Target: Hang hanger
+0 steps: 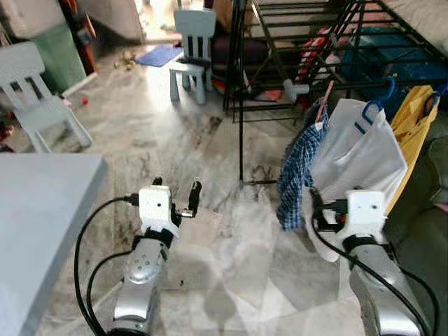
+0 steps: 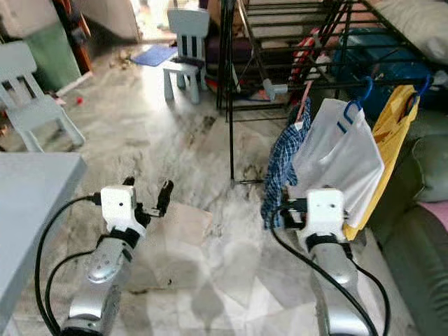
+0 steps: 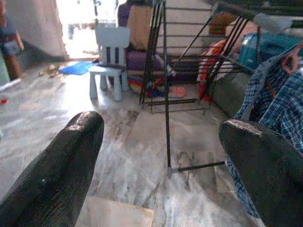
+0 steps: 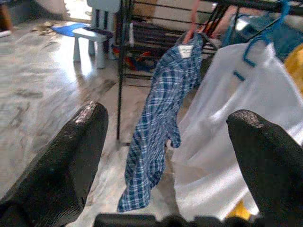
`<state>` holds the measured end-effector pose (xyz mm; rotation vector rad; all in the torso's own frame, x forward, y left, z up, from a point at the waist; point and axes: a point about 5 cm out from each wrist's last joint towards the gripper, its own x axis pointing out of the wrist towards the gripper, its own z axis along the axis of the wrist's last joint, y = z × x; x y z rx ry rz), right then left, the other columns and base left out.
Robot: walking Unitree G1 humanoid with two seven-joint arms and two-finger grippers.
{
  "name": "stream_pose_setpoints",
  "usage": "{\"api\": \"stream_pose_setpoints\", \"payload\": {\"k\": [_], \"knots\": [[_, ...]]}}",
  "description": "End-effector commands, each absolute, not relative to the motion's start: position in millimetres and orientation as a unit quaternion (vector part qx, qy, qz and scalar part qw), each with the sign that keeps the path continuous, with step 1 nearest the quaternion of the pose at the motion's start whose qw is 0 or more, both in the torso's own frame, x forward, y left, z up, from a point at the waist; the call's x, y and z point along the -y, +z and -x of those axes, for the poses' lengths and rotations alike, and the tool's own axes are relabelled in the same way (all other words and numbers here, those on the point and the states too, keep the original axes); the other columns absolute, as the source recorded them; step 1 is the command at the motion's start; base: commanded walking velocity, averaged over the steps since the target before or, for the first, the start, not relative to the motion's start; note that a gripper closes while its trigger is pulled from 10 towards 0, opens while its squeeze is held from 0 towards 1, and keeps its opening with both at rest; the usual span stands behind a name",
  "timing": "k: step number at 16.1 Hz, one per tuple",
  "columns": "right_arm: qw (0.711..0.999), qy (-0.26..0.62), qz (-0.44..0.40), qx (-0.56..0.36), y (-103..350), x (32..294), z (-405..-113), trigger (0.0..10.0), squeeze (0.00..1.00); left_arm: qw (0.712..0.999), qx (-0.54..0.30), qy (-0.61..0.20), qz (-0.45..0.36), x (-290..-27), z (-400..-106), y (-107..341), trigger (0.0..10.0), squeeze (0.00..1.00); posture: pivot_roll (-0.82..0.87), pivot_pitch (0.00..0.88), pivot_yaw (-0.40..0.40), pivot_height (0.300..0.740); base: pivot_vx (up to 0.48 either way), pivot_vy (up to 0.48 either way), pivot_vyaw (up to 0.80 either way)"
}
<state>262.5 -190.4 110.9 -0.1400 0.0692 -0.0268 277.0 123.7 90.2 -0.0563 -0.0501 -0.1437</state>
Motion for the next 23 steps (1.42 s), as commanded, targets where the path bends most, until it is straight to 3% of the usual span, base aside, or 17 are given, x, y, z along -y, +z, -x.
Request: {"api": "stream_pose_setpoints", "payload": {"k": [1, 5, 7, 11, 13, 18, 23], "knots": [[0.997, -0.010, 0.071, -0.043, 109.0, 189.8, -263.3, 10.0, 0.00, 0.997, 0.024, -0.064, 0.023, -127.7, -274.1, 89.4, 10.0, 0.00, -0.13, 0.070, 0.001, 0.740, 0.000, 0.000, 0.00], [0.995, -0.014, 0.053, -0.081, 84.4, 183.1, -246.1, 10.0, 0.00, 0.998, 0.014, -0.063, -0.004, -141.7, -263.2, 85.7, 10.0, 0.00, -0.08, 0.066, 0.016, 0.740, 0.000, 0.000, 0.00], [0.994, 0.002, 0.072, -0.078, 86.4, 185.1, -256.2, 10.0, 0.00, 0.998, 0.011, -0.054, 0.005, -136.7, -272.3, 81.2, 10.0, 0.00, -0.10, 0.002, -0.013, 0.740, 0.000, 0.000, 0.00], [0.995, -0.012, 0.079, -0.066, 93.2, 194.5, -268.3, 10.0, 0.00, 0.997, 0.033, -0.062, 0.008, -129.4, -289.1, 94.8, 10.0, 0.00, -0.10, 0.000, 0.000, 0.740, 0.000, 0.000, 0.00], [0.995, -0.028, 0.075, -0.067, 86.3, 186.6, -264.2, 10.0, 0.00, 0.999, 0.028, -0.043, -0.012, -149.9, -288.6, 94.3, 10.0, 0.00, -0.08, 0.027, 0.024, 0.740, 0.000, 0.000, 0.00], [0.994, -0.024, 0.075, -0.074, 80.8, 183.6, -247.0, 10.0, 0.00, 0.999, 0.024, -0.015, -0.029, -166.5, -291.9, 96.8, 10.0, 0.00, -0.09, 0.059, 0.065, 0.740, 0.000, 0.000, 0.00], [0.993, -0.030, 0.096, -0.055, 104.9, 208.6, -258.1, 10.0, 0.00, 0.998, 0.043, -0.037, -0.004, -143.0, -293.7, 110.2, 10.0, 0.00, -0.10, 0.107, 0.040, 0.740, 0.000, 0.000, 0.00]]}}
